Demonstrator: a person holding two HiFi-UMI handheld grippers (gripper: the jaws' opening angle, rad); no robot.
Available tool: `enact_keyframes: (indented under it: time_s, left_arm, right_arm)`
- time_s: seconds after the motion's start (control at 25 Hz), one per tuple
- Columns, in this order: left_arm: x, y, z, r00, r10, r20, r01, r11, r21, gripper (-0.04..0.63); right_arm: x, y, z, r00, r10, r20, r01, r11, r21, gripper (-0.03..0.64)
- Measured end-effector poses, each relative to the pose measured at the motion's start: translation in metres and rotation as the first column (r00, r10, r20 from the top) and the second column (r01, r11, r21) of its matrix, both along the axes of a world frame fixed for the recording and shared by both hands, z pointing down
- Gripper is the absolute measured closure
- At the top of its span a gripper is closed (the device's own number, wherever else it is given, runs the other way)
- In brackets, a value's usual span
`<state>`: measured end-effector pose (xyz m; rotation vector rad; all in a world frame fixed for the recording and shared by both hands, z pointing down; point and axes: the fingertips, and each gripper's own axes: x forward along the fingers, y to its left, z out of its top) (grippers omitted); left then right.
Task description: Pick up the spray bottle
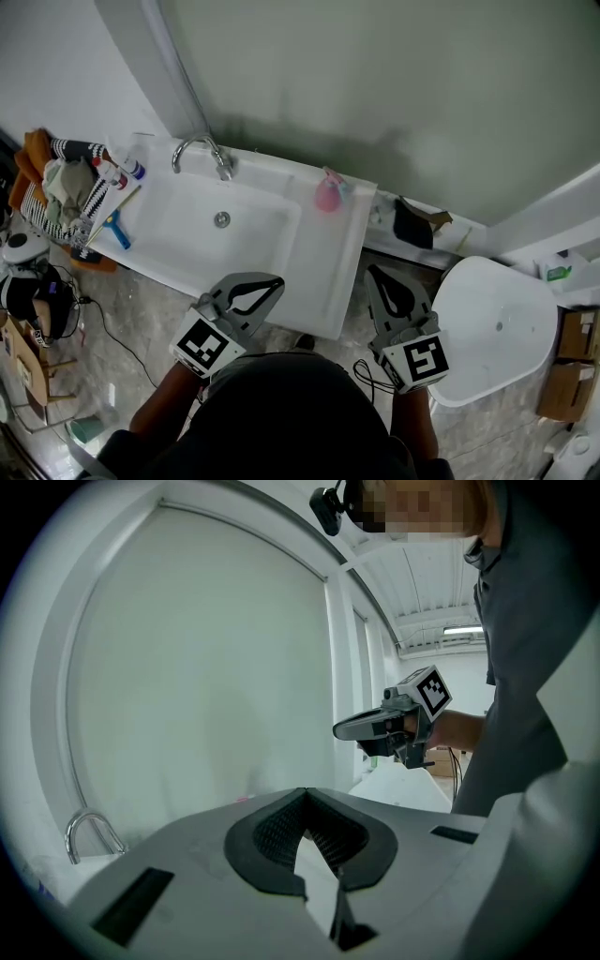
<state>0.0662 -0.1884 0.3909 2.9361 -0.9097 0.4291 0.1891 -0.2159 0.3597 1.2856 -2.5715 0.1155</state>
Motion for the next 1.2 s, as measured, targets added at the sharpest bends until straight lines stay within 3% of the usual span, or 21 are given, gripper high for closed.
enact_keyframes:
  time_s: [0.4,1.2]
  left_arm:
    - [0.018,-0.005,0.000,0.999,0.037,0.012,-0.037,0.999,0.010,0.591]
    - [-0.070,-0.072,0.007,0.985,0.156,-0.076,-0.156,0.988,-0.005,0.591]
  right_arm:
    - [0.024,-0.005,0.010,0.999,0.045,0.022,-0.045,0.999,-0.014,0.607]
    - [-0.060,-0.045,-0.004,0.982,0.180,-0.061,-0.180,0.984,0.004,0.607]
